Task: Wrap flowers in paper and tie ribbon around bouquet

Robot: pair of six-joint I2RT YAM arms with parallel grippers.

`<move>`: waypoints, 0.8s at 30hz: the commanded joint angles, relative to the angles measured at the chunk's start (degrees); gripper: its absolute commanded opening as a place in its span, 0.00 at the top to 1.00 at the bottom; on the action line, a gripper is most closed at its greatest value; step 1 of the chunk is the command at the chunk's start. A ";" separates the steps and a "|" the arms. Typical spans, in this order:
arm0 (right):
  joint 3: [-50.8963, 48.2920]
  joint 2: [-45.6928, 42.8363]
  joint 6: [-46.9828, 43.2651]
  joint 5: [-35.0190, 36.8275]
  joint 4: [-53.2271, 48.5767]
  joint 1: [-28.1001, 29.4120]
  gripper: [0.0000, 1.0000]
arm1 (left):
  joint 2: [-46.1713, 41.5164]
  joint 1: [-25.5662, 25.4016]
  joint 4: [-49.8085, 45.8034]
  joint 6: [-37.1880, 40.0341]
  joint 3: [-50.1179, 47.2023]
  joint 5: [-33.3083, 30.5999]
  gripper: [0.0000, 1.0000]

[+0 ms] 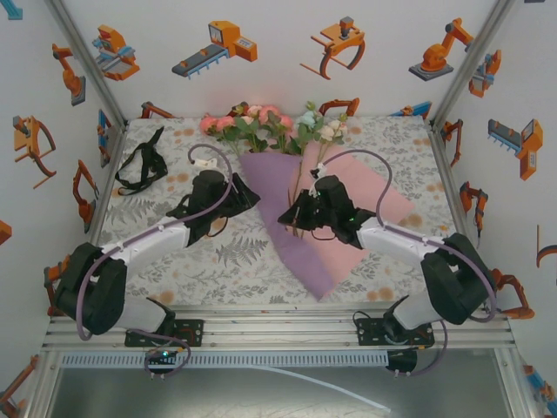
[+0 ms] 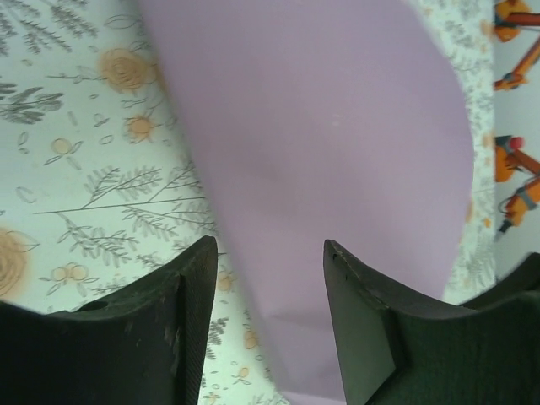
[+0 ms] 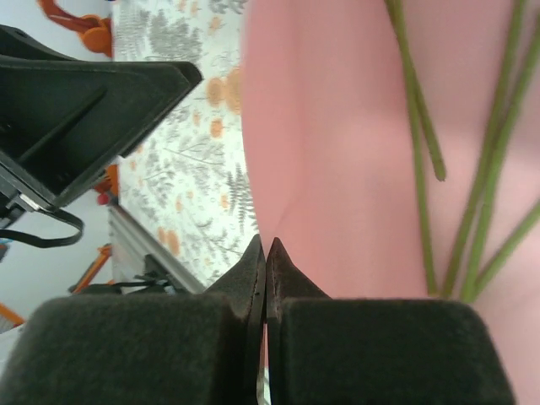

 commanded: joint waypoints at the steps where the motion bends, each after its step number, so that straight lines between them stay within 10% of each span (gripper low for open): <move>1: -2.05 -2.89 -4.20 7.57 -5.70 0.27 1.00 | 1.77 -0.03 -1.67 2.72 0.02 -2.51 0.46; 15: -4.94 -1.05 -4.08 8.94 -3.31 -0.12 1.00 | 19.20 -0.21 5.30 0.63 6.81 6.57 0.45; 24: -4.00 -8.45 -15.56 -0.06 -12.74 1.35 0.24 | 19.82 -0.23 4.41 0.78 6.38 6.21 0.48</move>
